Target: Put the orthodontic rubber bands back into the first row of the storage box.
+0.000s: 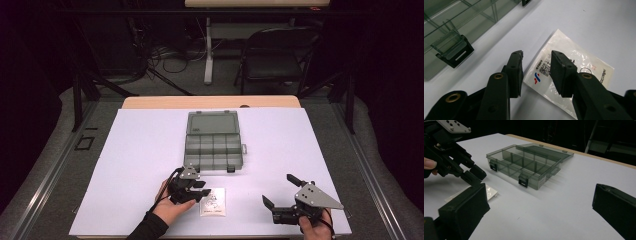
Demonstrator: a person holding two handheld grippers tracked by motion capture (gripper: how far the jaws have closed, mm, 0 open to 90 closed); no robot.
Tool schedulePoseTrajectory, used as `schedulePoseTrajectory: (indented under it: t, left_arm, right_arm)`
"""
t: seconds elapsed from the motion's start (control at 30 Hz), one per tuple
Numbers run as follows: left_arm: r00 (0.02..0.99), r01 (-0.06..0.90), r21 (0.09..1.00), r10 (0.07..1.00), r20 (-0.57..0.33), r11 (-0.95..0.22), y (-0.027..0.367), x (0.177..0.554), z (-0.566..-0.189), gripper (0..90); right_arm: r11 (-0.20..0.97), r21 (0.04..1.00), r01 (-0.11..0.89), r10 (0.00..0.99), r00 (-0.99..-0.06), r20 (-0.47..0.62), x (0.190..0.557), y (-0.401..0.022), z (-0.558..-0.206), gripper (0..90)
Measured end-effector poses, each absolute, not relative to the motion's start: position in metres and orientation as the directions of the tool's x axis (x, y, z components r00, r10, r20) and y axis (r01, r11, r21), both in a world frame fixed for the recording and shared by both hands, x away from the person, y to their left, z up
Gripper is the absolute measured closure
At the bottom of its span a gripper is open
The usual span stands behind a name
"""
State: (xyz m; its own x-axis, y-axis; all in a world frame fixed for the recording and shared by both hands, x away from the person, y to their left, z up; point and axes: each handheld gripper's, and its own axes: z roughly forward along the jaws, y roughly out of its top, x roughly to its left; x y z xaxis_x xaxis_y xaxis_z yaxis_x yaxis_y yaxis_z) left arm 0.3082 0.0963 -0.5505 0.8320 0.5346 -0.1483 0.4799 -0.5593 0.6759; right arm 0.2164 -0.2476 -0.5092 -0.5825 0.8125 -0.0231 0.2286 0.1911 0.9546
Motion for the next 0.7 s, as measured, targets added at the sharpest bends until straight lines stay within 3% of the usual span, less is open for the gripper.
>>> schedulePoseTrajectory:
  t: [0.7]
  left_arm:
    - [0.845, 0.436, 0.662, 0.531, -0.068, -0.609, 0.0911, 0.3042, -0.5555, 69.7]
  right_arm:
    - [0.202, 0.950, 0.239, 0.809, -0.587, -0.024, 0.2172, -0.2485, -0.5098, 0.0]
